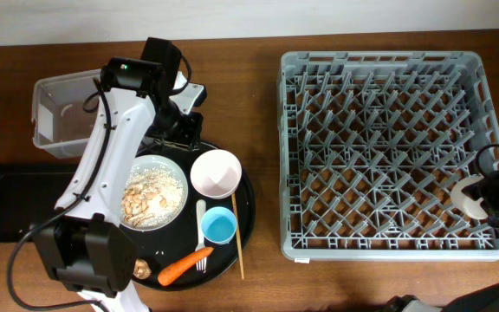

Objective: Sort waste into correct bins and load items into the dishwasher rack
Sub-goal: 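Place the white cup upside down in the rack's right side with right gripper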

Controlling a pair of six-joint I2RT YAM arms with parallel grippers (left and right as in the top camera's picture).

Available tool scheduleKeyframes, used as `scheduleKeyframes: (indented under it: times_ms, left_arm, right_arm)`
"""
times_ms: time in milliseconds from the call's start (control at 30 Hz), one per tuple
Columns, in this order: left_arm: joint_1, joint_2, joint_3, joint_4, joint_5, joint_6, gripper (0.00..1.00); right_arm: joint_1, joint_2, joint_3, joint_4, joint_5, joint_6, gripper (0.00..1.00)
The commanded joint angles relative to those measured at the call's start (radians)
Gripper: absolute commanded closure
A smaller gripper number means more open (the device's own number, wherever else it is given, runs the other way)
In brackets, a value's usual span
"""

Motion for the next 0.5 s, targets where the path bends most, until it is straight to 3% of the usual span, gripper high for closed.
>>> scheduleKeyframes:
  times_ms: [0,200,367,467]
  left_arm:
    - [0.005,-0.007,0.001,0.002,-0.007,-0.013,0.63]
    - [0.005,-0.007,0.001,0.003,-0.007,-0.013,0.63]
    - [0.005,-0.007,0.001,0.002,-0.007,-0.013,0.63]
    - [0.005,-0.007,0.001,0.002,-0.007,-0.013,0.63]
  right_arm:
    - [-0.001,0.000,0.015,-0.002,-0.022,0.001,0.88]
    - [-0.001,0.000,0.014,-0.012,-0.022,0.001,0.49]
    - [-0.001,0.000,0.014,-0.013,-0.023,0.000,0.45]
    - [-0.001,0.000,0.014,-0.017,-0.023,-0.007,0.38]
